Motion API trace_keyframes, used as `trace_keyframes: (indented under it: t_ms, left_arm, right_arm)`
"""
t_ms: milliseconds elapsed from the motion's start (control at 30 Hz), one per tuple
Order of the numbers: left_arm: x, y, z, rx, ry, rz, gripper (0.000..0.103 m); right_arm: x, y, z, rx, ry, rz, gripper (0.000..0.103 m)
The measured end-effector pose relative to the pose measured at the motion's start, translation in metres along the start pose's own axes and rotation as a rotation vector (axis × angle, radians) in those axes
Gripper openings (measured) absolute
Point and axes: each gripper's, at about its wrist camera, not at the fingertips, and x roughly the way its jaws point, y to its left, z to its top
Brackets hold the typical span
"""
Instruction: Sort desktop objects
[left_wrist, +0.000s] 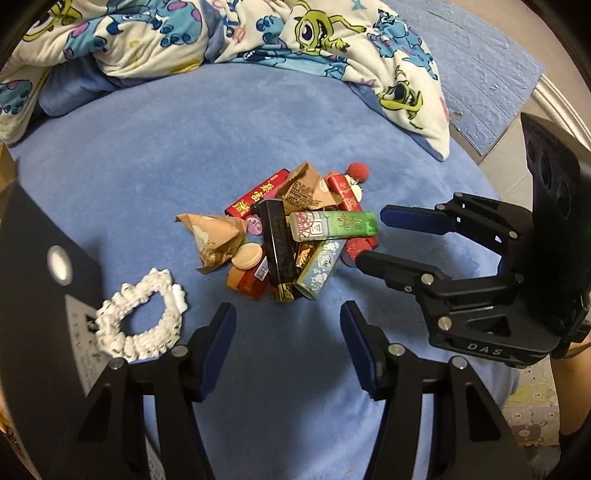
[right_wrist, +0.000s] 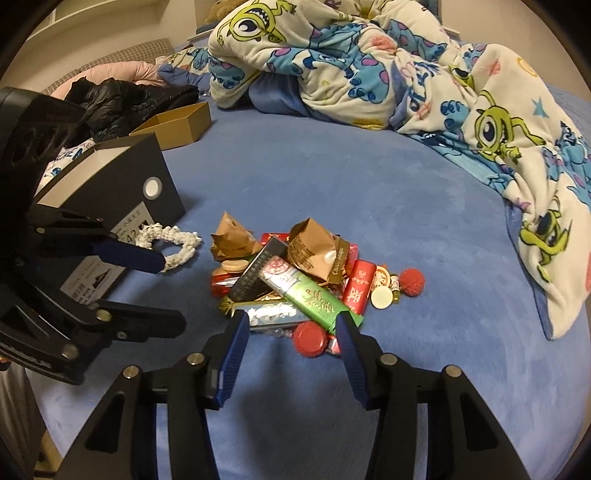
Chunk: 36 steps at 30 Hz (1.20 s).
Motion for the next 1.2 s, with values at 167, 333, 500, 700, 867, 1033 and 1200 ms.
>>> trace_keyframes:
  t_ms: [167,333,500,700,867,1033,1200]
  left_arm:
    - [0.013,0.006,0.005,-0.023,0.007,-0.012,0.058]
    - [0.025,0.007,0.011,-0.026,0.017,-0.008,0.057]
    - [0.031,0.007,0.017,-0.029,0.018,-0.008,0.054]
    - [0.039,0.007,0.021,-0.024,0.024,0.002,0.053]
    - [0.043,0.008,0.024,-0.027,0.03,0.0,0.052]
    - [0.046,0.009,0.025,-0.036,0.028,-0.008,0.052]
    - [0.051,0.007,0.027,-0.024,0.034,-0.01,0.04]
  right_arm:
    - [0.016,-0.007,0.003,-0.014,0.011,0.017,0.046]
    - [0.026,-0.012,0.003,-0.036,0.007,0.018,0.046]
    - [0.031,-0.019,0.007,-0.037,0.007,0.016,0.042]
    - [0.04,-0.014,0.005,-0.073,0.02,0.026,0.036]
    - [0.04,-0.015,0.002,-0.058,0.012,0.048,0.028]
    - [0.037,-0.016,-0.002,-0.057,0.017,0.053,0.027]
    - [0.033,-0.019,-0.008,-0.042,0.017,0.047,0.027]
